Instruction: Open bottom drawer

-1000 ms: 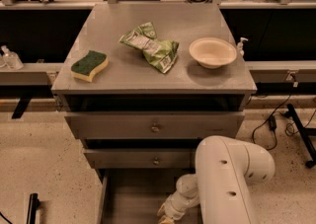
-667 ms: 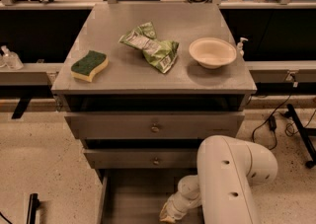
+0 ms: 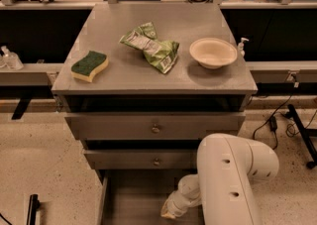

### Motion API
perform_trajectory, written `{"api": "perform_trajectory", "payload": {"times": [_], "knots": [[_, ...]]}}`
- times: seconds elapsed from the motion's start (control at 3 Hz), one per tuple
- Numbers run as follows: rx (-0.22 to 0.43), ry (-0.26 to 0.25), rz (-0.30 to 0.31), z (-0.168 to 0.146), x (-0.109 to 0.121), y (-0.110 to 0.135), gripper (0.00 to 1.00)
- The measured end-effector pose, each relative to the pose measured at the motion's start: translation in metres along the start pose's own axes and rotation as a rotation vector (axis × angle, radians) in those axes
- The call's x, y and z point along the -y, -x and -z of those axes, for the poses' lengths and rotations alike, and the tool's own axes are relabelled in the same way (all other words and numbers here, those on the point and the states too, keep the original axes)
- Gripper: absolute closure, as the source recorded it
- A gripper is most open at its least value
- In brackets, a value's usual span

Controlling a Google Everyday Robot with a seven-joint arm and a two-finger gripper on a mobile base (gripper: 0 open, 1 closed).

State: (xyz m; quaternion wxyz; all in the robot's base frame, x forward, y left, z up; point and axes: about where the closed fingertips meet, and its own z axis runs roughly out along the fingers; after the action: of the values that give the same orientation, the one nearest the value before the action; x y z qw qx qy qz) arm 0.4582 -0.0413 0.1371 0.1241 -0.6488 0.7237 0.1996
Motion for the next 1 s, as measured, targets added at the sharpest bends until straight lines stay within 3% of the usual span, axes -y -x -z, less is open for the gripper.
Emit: {"api": "perform_trajectory", "payload": {"times": [0.67,1.0], "knots": [[0.021,0.006,0.000,0.0000,0.0044,0.0023,1.00],[0.063,0.061,-0.002,-0.0010,0.0017,0.0094,1.00]]}}
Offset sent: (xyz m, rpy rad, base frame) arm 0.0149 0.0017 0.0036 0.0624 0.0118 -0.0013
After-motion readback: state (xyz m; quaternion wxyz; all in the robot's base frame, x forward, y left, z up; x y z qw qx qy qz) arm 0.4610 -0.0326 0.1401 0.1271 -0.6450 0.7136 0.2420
